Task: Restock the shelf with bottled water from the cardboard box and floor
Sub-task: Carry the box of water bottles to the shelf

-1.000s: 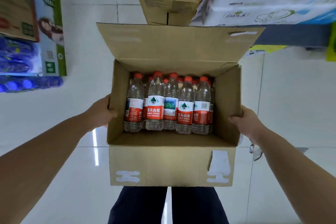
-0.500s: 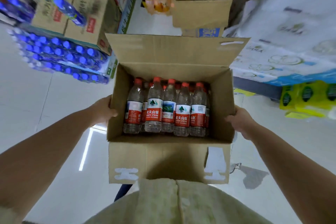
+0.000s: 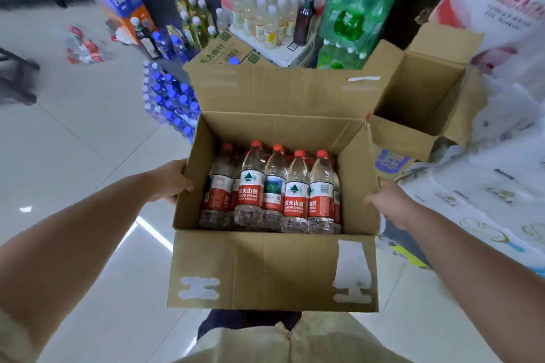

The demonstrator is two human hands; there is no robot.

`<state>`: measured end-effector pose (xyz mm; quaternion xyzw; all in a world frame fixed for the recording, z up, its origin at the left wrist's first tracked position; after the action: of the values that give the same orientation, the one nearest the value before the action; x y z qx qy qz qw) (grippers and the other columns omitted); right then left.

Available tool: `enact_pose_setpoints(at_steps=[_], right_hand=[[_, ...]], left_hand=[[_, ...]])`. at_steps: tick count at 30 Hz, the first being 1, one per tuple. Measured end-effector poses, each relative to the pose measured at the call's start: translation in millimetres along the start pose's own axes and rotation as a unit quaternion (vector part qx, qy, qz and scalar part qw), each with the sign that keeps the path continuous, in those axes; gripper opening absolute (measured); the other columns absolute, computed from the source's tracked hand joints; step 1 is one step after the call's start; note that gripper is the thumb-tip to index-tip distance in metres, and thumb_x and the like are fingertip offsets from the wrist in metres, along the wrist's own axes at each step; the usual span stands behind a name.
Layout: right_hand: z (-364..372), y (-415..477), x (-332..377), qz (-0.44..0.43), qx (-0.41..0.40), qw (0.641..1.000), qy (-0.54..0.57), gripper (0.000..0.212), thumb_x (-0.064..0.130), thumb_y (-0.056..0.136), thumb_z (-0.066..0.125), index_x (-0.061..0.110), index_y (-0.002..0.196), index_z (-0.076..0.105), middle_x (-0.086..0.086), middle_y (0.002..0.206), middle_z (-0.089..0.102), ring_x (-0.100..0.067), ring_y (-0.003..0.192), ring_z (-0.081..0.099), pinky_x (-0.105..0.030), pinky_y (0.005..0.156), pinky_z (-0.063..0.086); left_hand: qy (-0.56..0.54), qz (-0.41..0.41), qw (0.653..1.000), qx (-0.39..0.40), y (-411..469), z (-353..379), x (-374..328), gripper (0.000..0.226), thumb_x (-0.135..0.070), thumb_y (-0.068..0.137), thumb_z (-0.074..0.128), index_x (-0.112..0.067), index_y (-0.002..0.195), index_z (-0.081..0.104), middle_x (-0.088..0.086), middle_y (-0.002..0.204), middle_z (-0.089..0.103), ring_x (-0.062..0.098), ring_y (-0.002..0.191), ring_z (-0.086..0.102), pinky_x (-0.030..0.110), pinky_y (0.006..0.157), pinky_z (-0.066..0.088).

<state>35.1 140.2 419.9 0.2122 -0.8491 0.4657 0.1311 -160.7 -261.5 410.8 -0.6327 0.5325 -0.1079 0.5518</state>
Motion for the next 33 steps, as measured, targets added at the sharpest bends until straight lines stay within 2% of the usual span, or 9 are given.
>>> enact_pose_setpoints(at_steps=[3,7,10,13,18,20,22,24,33], right_hand=[[30.6,8.6,49.0,-0.013,0.009,0.999,-0.040,0.028,0.004,0.080,0.063,0.016,0.105,0.060,-0.023,0.107,0.067,-0.039,0.099,0.064,-0.055,0.091,0.050],[81.7,13.0,124.3,-0.017,0.022,0.998,-0.063,0.031,0.006,0.082,0.066,0.013,0.111,0.059,-0.015,0.104,0.066,-0.033,0.095,0.064,-0.043,0.086,0.053],[119.0,22.0,181.4,-0.040,0.033,0.995,-0.083,0.030,0.005,0.079,0.069,0.012,0.108,0.062,-0.015,0.101,0.068,-0.032,0.092,0.064,-0.045,0.085,0.055],[154.4,16.6,246.1,-0.056,0.051,0.992,-0.096,0.020,-0.001,0.082,0.065,0.014,0.093,0.059,-0.011,0.088,0.065,-0.025,0.075,0.060,-0.033,0.064,0.051],[204.8,25.4,351.9,-0.098,0.090,0.984,-0.118,0.022,-0.006,0.081,0.062,0.015,0.087,0.059,-0.022,0.103,0.068,-0.039,0.097,0.065,-0.047,0.086,0.053],[221.4,31.9,395.8,-0.119,0.101,0.978,-0.136,0.017,-0.006,0.083,0.060,0.009,0.090,0.058,-0.022,0.091,0.066,-0.032,0.075,0.062,-0.036,0.067,0.053],[239.3,42.0,442.6,-0.138,0.108,0.972,-0.154,0.016,-0.003,0.084,0.057,0.007,0.095,0.055,-0.016,0.081,0.058,-0.024,0.062,0.048,-0.026,0.050,0.035],[258.0,53.5,487.7,-0.152,0.119,0.967,-0.166,0.017,-0.005,0.083,0.055,0.009,0.093,0.055,-0.014,0.078,0.055,-0.023,0.059,0.046,-0.025,0.049,0.029],[342.1,86.3,665.9,-0.212,0.155,0.943,-0.203,0.020,-0.006,0.084,0.057,0.012,0.095,0.055,-0.009,0.081,0.059,-0.023,0.070,0.052,-0.028,0.058,0.039]], left_hand=[[-0.015,-0.002,1.000,-0.005,6.1,-43.5,20.5,0.047,0.012,0.084,0.048,-0.017,0.120,0.052,0.014,0.106,0.066,0.032,0.085,0.069,0.047,0.063,0.061],[-0.029,-0.014,0.999,-0.007,14.3,-111.7,54.6,0.048,0.013,0.084,0.047,-0.019,0.119,0.052,0.013,0.107,0.066,0.032,0.086,0.070,0.050,0.066,0.060],[-0.046,-0.030,0.998,-0.018,16.1,-168.4,76.9,0.051,0.012,0.084,0.047,-0.018,0.125,0.051,0.012,0.107,0.066,0.032,0.085,0.071,0.051,0.067,0.060],[-0.058,-0.042,0.997,-0.034,14.5,-222.1,96.2,0.054,0.013,0.084,0.049,-0.015,0.130,0.049,0.014,0.109,0.066,0.033,0.085,0.070,0.052,0.068,0.060],[-0.095,-0.058,0.992,-0.059,11.7,-305.3,120.4,0.055,0.013,0.086,0.049,-0.015,0.133,0.047,0.009,0.102,0.064,0.032,0.088,0.069,0.050,0.071,0.060],[-0.108,-0.063,0.990,-0.072,13.9,-336.8,129.2,0.054,0.013,0.085,0.050,-0.013,0.132,0.047,0.011,0.103,0.064,0.033,0.089,0.069,0.051,0.071,0.060],[-0.124,-0.070,0.986,-0.091,19.9,-369.6,137.6,0.053,0.014,0.084,0.049,-0.011,0.131,0.048,0.014,0.104,0.065,0.035,0.088,0.069,0.052,0.071,0.059],[-0.142,-0.077,0.981,-0.106,27.9,-399.7,145.0,0.051,0.014,0.084,0.049,-0.011,0.128,0.048,0.016,0.105,0.065,0.036,0.089,0.069,0.053,0.073,0.059],[-0.204,-0.107,0.960,-0.161,67.3,-528.4,172.1,0.053,0.015,0.084,0.050,-0.012,0.129,0.049,0.013,0.102,0.065,0.035,0.089,0.068,0.052,0.074,0.059]])
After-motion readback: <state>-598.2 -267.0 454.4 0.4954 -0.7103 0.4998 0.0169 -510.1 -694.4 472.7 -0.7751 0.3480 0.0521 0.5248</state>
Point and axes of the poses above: each hand's wrist, its own y-axis towards the middle knuckle, its own z-axis out of the palm, x = y × z, the point moved 4 cm from there along y, towards the middle knuckle
